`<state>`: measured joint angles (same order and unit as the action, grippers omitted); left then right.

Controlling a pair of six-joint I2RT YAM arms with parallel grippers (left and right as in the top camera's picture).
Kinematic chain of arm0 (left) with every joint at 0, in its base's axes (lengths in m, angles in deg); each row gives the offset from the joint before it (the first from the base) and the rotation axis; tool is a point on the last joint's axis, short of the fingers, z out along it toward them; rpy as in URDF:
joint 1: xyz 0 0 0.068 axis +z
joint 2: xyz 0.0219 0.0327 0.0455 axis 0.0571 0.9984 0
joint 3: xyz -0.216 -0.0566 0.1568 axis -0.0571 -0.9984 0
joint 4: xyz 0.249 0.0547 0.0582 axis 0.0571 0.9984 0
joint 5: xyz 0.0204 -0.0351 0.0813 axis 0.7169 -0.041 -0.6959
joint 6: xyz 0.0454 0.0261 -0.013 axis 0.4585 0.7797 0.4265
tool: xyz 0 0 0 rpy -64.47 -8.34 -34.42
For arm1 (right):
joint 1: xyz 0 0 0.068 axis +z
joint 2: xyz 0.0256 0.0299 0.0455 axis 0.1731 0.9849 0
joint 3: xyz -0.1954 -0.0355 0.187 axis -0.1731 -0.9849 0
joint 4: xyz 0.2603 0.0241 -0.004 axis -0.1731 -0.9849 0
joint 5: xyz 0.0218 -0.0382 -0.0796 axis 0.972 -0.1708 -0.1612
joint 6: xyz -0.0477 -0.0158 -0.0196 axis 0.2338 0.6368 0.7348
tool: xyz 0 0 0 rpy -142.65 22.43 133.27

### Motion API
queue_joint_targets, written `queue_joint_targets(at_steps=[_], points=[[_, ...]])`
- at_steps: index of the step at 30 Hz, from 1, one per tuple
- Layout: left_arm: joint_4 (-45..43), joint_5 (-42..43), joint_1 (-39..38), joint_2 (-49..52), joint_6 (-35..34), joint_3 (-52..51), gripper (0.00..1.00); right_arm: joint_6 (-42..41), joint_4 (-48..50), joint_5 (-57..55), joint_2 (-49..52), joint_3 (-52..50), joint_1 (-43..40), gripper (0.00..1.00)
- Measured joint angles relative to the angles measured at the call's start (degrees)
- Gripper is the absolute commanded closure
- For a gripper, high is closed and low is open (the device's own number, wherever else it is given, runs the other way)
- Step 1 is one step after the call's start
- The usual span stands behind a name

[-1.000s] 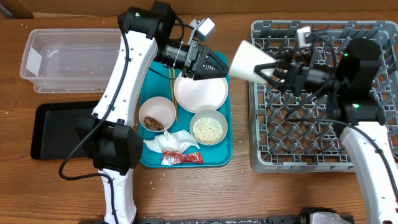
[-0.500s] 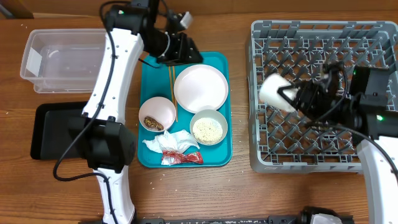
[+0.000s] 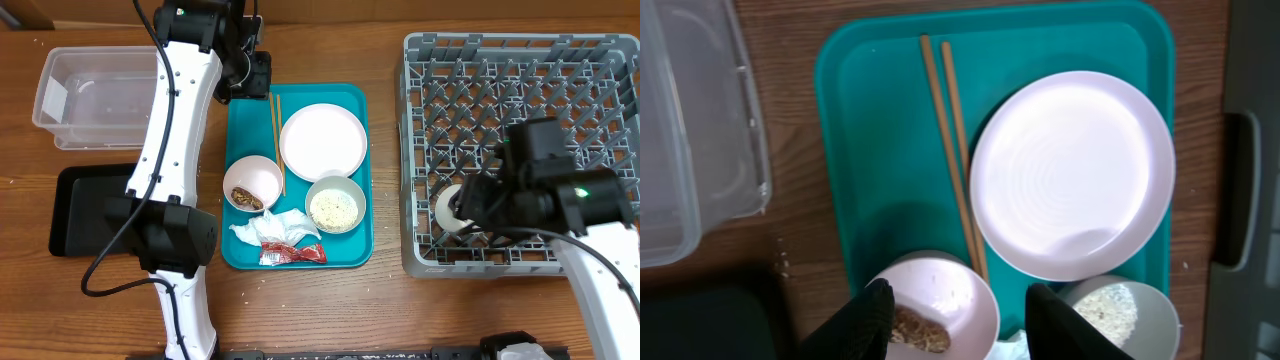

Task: Sort waste into correct bins and load items into the dishwasher
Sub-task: 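Carry the cup with the right gripper and place it in the rack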

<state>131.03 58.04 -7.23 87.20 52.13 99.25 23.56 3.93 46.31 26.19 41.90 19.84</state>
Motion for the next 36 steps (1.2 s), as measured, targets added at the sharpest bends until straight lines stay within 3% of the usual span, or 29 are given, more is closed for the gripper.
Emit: queue_joint_targets(at_steps=[11, 21, 26, 30, 36], points=[[0.4, -2.7, 0.0, 0.0, -0.2, 0.0, 0.54, -2.8, -1.4, -4.7, 12.1, -0.4, 2.7, 0.43], [0.7, -3.0, 0.0, 0.0, -0.2, 0.0, 0.5, -3.1, 2.8, -3.4, 13.7, -4.3, 6.0, 0.03], [0.9, -3.0, 0.0, 0.0, -0.2, 0.0, 0.5, -3.4, 2.1, -3.3, 13.8, -4.2, 5.8, 0.0], [0.9, -3.0, 0.0, 0.0, -0.2, 0.0, 0.5, -3.0, -1.8, -3.3, 14.1, 1.0, 4.9, 0.0], [1.0, -3.1, 0.0, -3.2, -0.2, 0.0, 0.49, -1.4, -6.1, -3.1, 14.1, 17.1, 4.8, 0.0]])
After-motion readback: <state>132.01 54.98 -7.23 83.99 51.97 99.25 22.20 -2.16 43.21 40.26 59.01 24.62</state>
